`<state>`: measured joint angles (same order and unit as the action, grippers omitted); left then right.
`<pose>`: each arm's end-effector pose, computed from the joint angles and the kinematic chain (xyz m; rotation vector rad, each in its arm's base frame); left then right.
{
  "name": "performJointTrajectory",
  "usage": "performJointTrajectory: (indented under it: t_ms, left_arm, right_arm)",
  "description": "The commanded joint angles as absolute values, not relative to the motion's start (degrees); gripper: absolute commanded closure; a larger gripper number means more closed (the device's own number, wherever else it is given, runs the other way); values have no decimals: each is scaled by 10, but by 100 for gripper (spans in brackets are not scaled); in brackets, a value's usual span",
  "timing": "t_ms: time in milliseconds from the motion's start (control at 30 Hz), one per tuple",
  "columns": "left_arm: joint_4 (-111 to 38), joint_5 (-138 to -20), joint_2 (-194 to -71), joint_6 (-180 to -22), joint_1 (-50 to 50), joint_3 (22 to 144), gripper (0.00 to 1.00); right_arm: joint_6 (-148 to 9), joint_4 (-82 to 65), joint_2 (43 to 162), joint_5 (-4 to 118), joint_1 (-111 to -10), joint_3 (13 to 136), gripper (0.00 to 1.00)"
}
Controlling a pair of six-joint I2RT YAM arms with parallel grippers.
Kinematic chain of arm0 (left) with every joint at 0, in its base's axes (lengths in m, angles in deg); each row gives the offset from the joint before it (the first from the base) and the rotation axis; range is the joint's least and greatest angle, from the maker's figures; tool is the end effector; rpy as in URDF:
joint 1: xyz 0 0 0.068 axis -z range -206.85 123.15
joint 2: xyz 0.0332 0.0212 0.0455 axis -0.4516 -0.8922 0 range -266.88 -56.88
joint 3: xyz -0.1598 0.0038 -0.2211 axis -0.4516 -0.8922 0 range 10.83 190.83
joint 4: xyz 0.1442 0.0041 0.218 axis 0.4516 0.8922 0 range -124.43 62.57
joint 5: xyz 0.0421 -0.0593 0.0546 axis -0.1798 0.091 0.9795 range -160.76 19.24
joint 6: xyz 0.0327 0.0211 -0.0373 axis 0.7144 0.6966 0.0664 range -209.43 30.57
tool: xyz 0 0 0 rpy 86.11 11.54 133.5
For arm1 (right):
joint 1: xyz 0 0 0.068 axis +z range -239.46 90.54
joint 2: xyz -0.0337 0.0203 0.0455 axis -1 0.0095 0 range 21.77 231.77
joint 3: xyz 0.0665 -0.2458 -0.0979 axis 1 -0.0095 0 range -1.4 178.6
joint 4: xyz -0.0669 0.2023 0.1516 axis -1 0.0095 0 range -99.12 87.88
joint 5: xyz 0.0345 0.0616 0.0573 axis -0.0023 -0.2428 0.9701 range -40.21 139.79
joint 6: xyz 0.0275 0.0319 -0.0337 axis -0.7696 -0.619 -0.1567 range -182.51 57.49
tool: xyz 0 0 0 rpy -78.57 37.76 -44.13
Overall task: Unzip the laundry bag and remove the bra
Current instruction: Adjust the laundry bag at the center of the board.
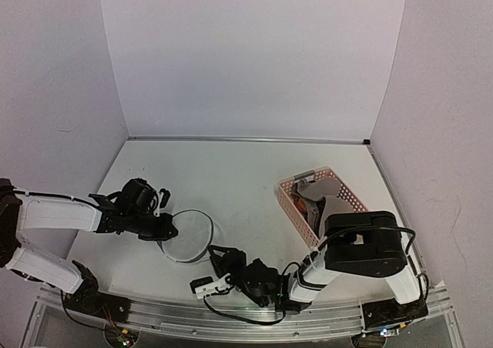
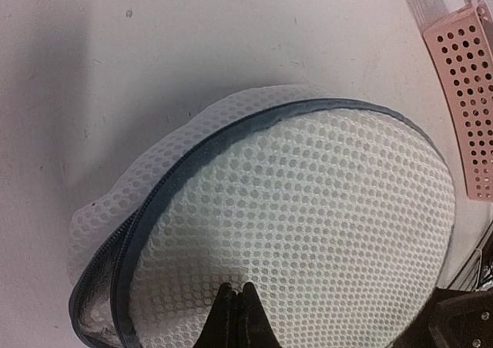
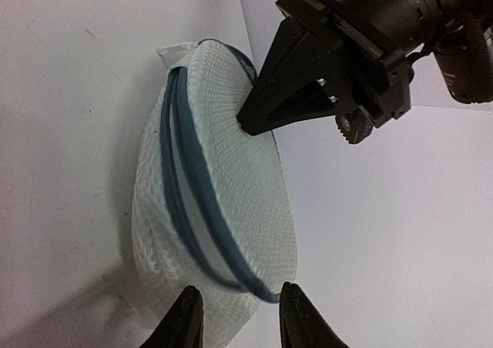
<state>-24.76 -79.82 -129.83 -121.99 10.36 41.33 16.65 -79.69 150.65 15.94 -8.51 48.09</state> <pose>0.1806 -0.1441 0.1587 0.1763 2.5991 -0.6803 0.0813 0.3842 0.0734 -1.5665 0.7160 -0.4847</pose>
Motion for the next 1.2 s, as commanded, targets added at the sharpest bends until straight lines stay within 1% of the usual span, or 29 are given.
performJointTrajectory:
  t_ms: [0,133,300,467,533,667,800,900,1167]
  left_arm:
    - [-281,-781,-1317,-1231,106,419,100]
    - [-285,-783,-1333,-1229,106,428,100]
    - [-287,-789,-1343,-1226,106,436,100]
    - [-287,-793,-1339,-1223,106,442,100]
    - [-286,-793,-1335,-1222,106,443,100]
    - [-285,-796,-1331,-1222,106,443,100]
    - [-285,-796,-1328,-1221,106,442,100]
    - [-284,-795,-1326,-1222,106,443,100]
    - [-282,-795,-1327,-1221,106,451,100]
  right_arm:
    - [134,-825,1436,162,-81,455,62]
    - [107,-820,1394,161,-81,416,59]
    - [39,-772,1341,162,-81,398,60]
    - [-47,-653,1291,182,-86,424,66]
    - [-90,-609,1273,197,-93,437,71]
    - [-221,-492,1235,246,-122,476,83]
    - [-363,-360,1216,364,-175,537,100]
    - [-454,-312,1227,449,-212,575,100]
    - [-668,-259,1312,534,-269,674,100]
